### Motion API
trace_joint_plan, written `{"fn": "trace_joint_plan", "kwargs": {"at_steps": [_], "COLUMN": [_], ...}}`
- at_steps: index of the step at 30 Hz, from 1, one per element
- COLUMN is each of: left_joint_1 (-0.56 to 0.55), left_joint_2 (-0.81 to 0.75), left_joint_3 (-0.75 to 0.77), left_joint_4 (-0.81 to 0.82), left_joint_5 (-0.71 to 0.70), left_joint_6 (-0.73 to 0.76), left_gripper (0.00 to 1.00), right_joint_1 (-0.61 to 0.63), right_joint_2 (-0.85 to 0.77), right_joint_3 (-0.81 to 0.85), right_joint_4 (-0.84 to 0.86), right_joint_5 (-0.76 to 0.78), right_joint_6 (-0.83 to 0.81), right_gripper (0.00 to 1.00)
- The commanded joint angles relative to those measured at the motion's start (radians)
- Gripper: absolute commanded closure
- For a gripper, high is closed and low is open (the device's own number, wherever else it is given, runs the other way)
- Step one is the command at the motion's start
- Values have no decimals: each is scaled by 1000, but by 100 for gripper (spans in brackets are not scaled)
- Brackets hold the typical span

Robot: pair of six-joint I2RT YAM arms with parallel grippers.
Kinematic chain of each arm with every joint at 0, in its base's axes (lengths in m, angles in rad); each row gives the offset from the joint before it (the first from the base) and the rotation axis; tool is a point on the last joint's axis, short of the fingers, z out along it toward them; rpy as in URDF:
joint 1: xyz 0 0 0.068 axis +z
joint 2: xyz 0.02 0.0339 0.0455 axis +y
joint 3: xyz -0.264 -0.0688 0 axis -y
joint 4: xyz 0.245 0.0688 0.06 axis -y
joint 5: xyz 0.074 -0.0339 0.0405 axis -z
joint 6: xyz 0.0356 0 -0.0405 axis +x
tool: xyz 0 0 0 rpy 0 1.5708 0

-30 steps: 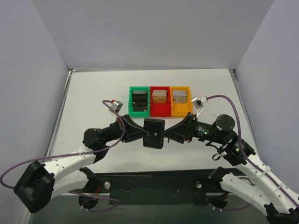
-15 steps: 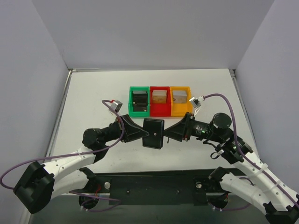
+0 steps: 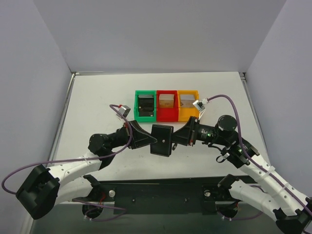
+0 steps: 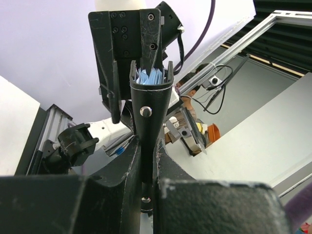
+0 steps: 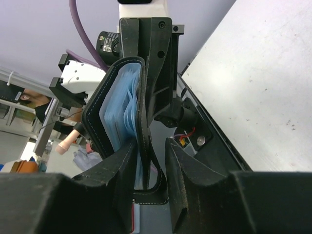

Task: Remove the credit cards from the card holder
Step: Open the card holder at the center of the board.

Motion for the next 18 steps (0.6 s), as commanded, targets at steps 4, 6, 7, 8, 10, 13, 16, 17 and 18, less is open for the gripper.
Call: {"fn": "trace_joint_plan", "kwargs": {"at_steps": [4,6,7,8,10,13,16,17,18], "left_joint_1": [-9,-6,-3,1,4,9,11,11,9], "left_joint_2": [-10,-25,-29,-41,-58,-75,-90,-99,-101], "left_joint_3": [31,38,46,48,60,77,95,98,107], "left_joint_4": [22,-29,-64,-89,-168,-245,-355,-377,-435], "left_joint_5": [18,21,21,21,20,15,-12,-23,-40], "left_joint_6": [26,46,64,75,101,144,184,207,223], "left_gripper": [57,38,31,29,23,19,17,15,14], "right_joint_1": [-2,-4,-4,-4,-4,-2,9,12,25], "right_joint_2": [-2,-3,-2,1,18,49,93,110,116], "right_joint_3": [41,56,71,79,116,195,306,321,352], "right_joint_4": [13,-22,-62,-85,-180,-327,-525,-553,-600], "right_joint_5": [-27,-22,-12,-7,20,63,180,200,246], "right_joint_6": [-31,-52,-63,-84,-130,-207,-285,-314,-327], "right_gripper": [88,94,96,100,100,100,100,100,100]}}
